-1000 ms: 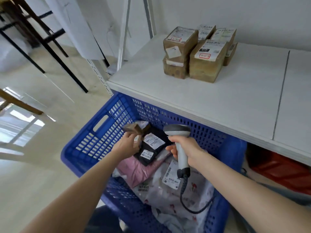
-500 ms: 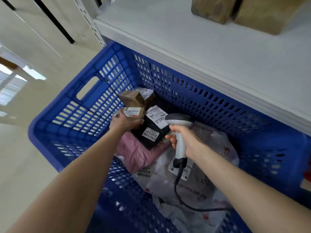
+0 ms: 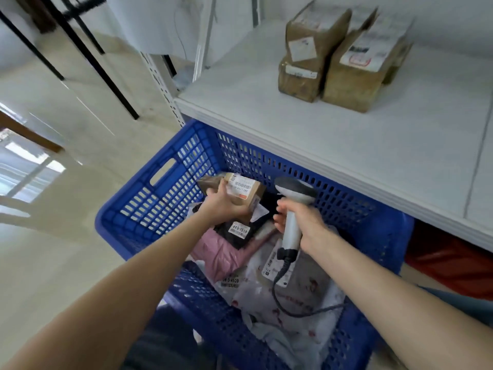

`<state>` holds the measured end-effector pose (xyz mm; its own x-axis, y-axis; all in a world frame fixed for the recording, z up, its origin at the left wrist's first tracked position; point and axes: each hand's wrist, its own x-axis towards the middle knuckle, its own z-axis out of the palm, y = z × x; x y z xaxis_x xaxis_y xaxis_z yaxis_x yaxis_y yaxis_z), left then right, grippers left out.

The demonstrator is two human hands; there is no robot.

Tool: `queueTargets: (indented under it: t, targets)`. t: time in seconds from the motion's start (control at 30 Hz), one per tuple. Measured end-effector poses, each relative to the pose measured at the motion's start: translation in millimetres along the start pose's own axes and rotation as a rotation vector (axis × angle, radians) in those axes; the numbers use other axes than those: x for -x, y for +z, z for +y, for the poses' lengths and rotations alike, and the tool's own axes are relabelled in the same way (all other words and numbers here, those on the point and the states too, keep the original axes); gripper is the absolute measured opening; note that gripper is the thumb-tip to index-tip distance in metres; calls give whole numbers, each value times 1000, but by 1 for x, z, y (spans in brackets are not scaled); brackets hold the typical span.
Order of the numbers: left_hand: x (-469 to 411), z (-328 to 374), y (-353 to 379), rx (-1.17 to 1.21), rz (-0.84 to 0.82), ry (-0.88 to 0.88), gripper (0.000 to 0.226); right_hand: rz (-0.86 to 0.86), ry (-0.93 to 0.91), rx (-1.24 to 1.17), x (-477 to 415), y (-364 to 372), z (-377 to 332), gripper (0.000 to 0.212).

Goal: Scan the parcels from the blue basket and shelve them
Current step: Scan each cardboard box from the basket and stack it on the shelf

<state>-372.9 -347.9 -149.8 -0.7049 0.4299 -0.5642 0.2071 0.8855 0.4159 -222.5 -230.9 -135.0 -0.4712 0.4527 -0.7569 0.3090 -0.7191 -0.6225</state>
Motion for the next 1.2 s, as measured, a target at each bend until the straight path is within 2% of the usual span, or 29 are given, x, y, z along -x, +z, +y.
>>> queueTargets:
  t: [0.17, 0.3, 0.37, 0.43, 0.5, 0.57, 0.6, 0.73, 0.87, 1.03, 1.2]
  targets:
    - [66, 51, -8, 35, 58, 202, 114, -28, -190, -75, 60, -17, -36, 12]
    - [101, 69, 8, 100, 123, 244, 119, -145, -161, -185, 87, -36, -41, 9]
    - [104, 71, 17, 150, 165, 225, 118, -134, -155, -202, 91, -43, -40, 7]
    - [101, 70, 15, 323, 168, 165, 101, -95, -139, -213, 89, -50, -40, 4]
    - [98, 65, 8, 540, 136, 145, 67, -77, -116, -210, 87, -54, -43, 3]
    - [99, 63, 1, 612, 91, 158, 37, -71, -98, -184, 84, -56, -45, 4]
    - [98, 61, -2, 622, 71, 168, 32, -69, -97, -176, 83, -56, -46, 4]
    - [90, 57, 2, 711, 42, 176, 30, -64, -116, -137, 81, -53, -44, 4]
    - [76, 52, 11, 778, 66, 90, 32, 28, -207, -101, 84, -48, -32, 13]
    - [63, 44, 24, 819, 100, 16, 32, 21, -286, 64, 105, -42, 0, 3]
    - [61, 41, 26, 780, 135, -6, 30, 91, -329, 195, 124, -39, 21, 19]
